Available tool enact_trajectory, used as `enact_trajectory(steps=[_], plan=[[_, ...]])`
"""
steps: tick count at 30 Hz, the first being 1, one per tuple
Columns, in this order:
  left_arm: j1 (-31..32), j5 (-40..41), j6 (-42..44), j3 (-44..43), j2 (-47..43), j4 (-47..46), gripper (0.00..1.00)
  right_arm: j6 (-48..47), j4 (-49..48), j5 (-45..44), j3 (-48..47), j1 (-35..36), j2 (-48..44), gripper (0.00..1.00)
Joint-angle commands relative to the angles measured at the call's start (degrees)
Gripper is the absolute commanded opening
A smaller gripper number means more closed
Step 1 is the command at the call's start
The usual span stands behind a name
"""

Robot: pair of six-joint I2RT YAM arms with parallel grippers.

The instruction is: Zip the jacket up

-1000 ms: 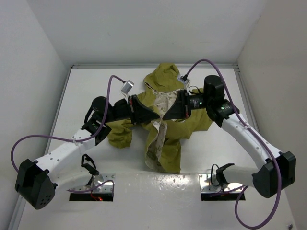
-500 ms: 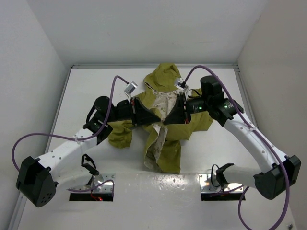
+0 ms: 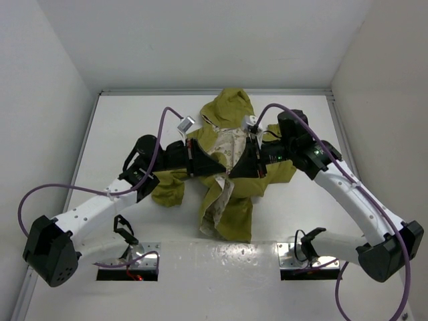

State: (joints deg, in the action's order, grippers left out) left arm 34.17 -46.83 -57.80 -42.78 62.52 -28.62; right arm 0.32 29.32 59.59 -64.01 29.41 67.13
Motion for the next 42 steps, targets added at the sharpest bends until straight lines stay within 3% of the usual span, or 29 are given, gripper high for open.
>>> enact_trajectory(steps=[1,4,5,6,9,11,14,16,27,32,42], plan=[[-0.86,11.32,-2.23,-1.60,0.40,-8.20,0.00,-4.36,9.17,3.25,-0.15,2.50,-1.21,0.00],[-1.39,11.32,-2.23,-1.60,0.41,-8.20,0.00,-5.32,9.78,2.20,-0.24,2.67,-1.48,0.16],[-2.00,10.36,-1.10,-1.60,0.41,-8.20,0.00,-4.37,9.88,1.59,-0.07,2.58,-2.00,0.27],[-2.01,9.66,1.18,-1.60,0.41,-7.68,0.00,-4.01,9.97,-1.38,0.28,2.41,-2.18,0.46],[-2.01,7.81,9.07,-3.18,-1.25,-0.23,0.00,1.76,6.65,-1.41,2.21,-1.01,-2.97,0.53],[-2.01,6.76,13.48,-4.76,-2.13,6.87,0.00,9.03,1.92,0.77,4.50,-5.12,-4.28,0.53],[-2.01,5.44,20.43,-5.99,-2.14,16.98,0.00,15.74,-8.36,-3.23,10.03,-7.08,-7.88,0.53],[-2.01,3.33,22.20,-5.99,-1.09,19.21,0.00,15.42,-11.02,-5.62,12.14,-6.74,-10.88,0.52],[-0.95,-16.26,26.51,-6.70,2.17,17.99,0.00,12.08,-8.67,11.42,1.08,-3.84,0.62,0.48],[-0.42,-19.52,26.51,-7.22,2.78,17.99,0.00,15.50,-12.70,16.78,1.34,-0.85,3.35,0.48],[-0.42,-20.67,24.14,-8.98,2.78,16.14,0.00,13.57,-12.53,16.96,4.51,0.03,4.76,0.46]])
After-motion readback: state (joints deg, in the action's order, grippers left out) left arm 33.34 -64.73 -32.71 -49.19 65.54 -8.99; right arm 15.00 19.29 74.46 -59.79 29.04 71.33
